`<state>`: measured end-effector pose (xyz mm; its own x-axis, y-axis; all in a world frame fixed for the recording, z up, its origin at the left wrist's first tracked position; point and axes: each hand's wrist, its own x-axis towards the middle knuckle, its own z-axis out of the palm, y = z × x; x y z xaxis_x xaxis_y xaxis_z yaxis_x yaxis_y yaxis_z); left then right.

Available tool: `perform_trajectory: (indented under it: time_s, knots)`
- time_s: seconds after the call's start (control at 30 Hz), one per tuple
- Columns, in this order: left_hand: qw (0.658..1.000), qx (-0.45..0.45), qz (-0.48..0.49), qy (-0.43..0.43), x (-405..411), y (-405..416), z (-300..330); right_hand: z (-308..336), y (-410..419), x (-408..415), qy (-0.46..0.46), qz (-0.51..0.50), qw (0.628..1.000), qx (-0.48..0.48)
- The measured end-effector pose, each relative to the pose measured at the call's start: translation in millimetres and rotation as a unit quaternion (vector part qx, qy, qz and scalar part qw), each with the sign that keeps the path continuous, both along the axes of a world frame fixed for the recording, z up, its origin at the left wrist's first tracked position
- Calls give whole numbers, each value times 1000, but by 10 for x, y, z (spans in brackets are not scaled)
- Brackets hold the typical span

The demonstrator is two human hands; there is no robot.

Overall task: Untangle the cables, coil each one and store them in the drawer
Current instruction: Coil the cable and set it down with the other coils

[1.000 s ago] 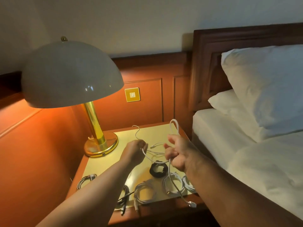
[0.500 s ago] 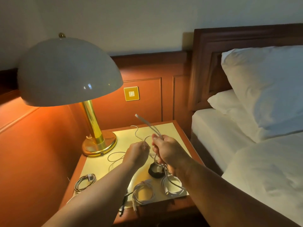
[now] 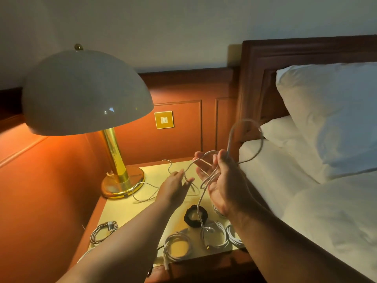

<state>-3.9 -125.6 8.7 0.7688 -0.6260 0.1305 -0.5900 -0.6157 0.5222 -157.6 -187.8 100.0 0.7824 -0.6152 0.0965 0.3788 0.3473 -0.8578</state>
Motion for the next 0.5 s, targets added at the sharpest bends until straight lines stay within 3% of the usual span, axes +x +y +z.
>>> perform_trajectory:
  time_s: [0.07,0.17,0.37,0.43,0.5]
  knots:
    - [997,52,-28,-55,10,52,-29,110,-62,-14,-30,-14,997,67]
    - [997,44,-21,-58,-8,59,-41,241,-142,-42,-21,-31,994,100]
    - [993,-117,27,16,-8,104,176,316,-108,-137,45,-63,990,121]
    - [984,-170,6,53,1,177,270,353,-81,-227,79,-71,988,111]
    - [982,-163,-39,88,-24,277,381,404,-36,-332,108,-76,987,97]
